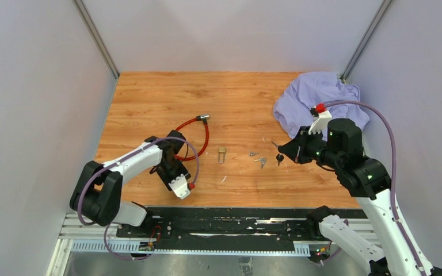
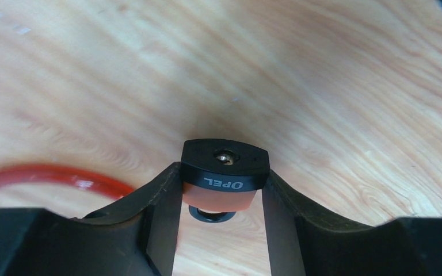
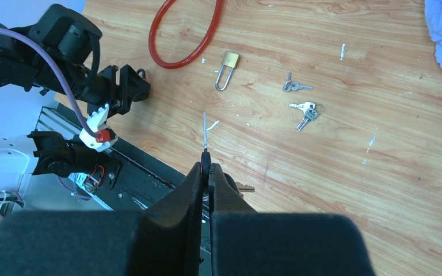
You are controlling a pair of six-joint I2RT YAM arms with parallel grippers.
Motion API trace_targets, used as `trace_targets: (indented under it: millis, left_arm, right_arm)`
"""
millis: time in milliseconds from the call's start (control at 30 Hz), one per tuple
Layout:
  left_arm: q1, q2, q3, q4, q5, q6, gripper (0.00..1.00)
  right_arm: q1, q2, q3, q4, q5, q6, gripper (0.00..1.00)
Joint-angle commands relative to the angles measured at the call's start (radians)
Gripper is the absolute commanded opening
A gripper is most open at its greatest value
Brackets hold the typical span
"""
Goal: Unlock with the key
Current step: Pick up the lock from the center of the board.
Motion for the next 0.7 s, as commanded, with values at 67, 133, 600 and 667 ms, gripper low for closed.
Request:
trace_targets:
  millis: [67, 133, 600, 667]
  left_arm:
    - [-0.008, -0.199, 0.105, 0.079, 0.181, -0.167, 0.0]
    - [-0.008, -0.304, 0.129, 0.099, 0.265, -0.193, 0.0]
    - [-0.009, -0.838, 0.02, 0.55, 0.713, -0.297, 0.0]
    - [-0.012, -0.857, 0.041, 0.516, 0.764, -0.262, 0.0]
  right_arm:
    - [0.016, 0.006, 0.038, 0.006, 0.009, -0.022, 0.0]
    - [0.017, 0.013, 0.048, 0.007, 0.009, -0.03, 0.01]
    - [0.016, 0.011, 0.063, 0.014, -0.029, -0.068, 0.01]
    - [0.016, 0.011, 0.071, 0.013, -0.039, -0.069, 0.0]
